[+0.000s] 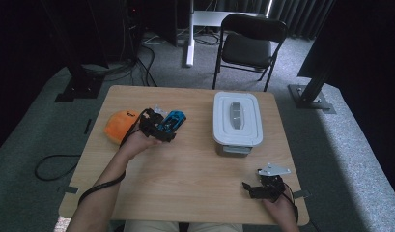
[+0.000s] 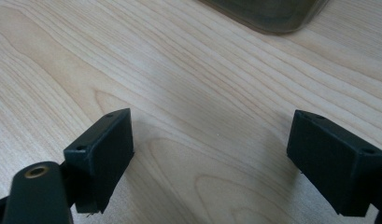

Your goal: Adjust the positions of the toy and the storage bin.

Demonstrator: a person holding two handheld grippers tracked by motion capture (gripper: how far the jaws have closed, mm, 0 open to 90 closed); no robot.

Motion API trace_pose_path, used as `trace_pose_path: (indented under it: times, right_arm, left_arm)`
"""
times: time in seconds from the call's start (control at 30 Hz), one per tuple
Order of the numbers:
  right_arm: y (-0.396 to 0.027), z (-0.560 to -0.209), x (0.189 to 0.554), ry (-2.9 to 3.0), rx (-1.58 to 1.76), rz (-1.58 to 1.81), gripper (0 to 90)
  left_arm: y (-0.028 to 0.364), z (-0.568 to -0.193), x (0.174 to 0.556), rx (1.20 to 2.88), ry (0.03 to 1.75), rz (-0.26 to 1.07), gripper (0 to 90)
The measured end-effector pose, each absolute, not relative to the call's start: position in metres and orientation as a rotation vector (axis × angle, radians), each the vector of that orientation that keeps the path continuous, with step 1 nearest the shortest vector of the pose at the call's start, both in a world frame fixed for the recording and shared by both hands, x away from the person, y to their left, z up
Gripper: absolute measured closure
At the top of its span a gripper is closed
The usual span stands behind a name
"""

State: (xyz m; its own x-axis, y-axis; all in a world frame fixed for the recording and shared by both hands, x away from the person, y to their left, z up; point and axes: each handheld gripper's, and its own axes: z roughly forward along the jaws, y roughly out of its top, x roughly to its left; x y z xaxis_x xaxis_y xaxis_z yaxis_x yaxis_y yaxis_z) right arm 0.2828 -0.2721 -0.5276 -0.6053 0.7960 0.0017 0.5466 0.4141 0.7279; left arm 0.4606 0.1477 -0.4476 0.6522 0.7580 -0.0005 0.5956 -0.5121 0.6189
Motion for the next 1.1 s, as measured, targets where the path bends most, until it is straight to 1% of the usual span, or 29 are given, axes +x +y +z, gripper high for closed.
trace_pose_path:
  times: [0.2,0.23,0.37,0.5,0.53,0.6,0.67,0.8,0.83,0.87,0.97,1.0,1.07,1.1]
  right_arm:
    - [-0.272,-0.528,0.283,2.33,1.155,1.007,14.2]
    - [-0.272,-0.528,0.283,2.33,1.156,1.007,14.3]
    - [-0.272,-0.528,0.283,2.33,1.155,1.008,14.5]
    - [-0.272,-0.528,0.283,2.33,1.154,1.008,14.6]
    - [-0.272,-0.528,0.283,2.33,1.154,1.008,14.6]
    - [-0.272,-0.528,0.283,2.33,1.154,1.008,14.8]
    - [-0.272,-0.528,0.282,2.329,1.156,1.01,15.1]
    - [-0.272,-0.527,0.282,2.329,1.156,1.01,15.1]
    - [-0.272,-0.527,0.282,2.329,1.156,1.01,15.1]
    - [-0.272,-0.527,0.282,2.329,1.156,1.01,15.1]
    - [-0.272,-0.528,0.282,2.326,1.158,1.01,15.1]
    - [-0.272,-0.528,0.282,2.326,1.159,1.01,15.1]
    - [-0.272,-0.527,0.282,2.326,1.159,1.01,15.1]
    - [-0.272,-0.528,0.282,2.325,1.159,1.009,15.1]
  left_arm:
    - [0.143,-0.453,0.48,2.322,1.054,0.376,1.5]
    - [0.142,-0.455,0.485,2.338,1.061,0.349,1.5]
    - [0.142,-0.458,0.496,2.32,1.085,0.336,1.5]
    - [0.137,-0.467,0.508,2.355,1.112,0.324,1.5]
    - [0.135,-0.47,0.511,2.359,1.132,0.337,1.5]
    - [0.133,-0.472,0.514,2.362,1.12,0.356,1.5]
    - [0.132,-0.476,0.518,2.363,1.128,0.34,1.5]
    - [0.128,-0.483,0.524,2.406,1.119,0.361,1.6]
    - [0.127,-0.484,0.525,2.421,1.113,0.368,2.5]
    - [0.126,-0.485,0.526,2.426,1.117,0.381,7.4]
    - [0.125,-0.487,0.528,2.421,1.107,0.349,7.5]
    - [0.125,-0.488,0.53,2.423,1.12,0.32,7.5]
    - [0.124,-0.49,0.531,2.441,1.117,0.333,7.6]
    - [0.124,-0.491,0.531,2.436,1.136,0.329,14.3]
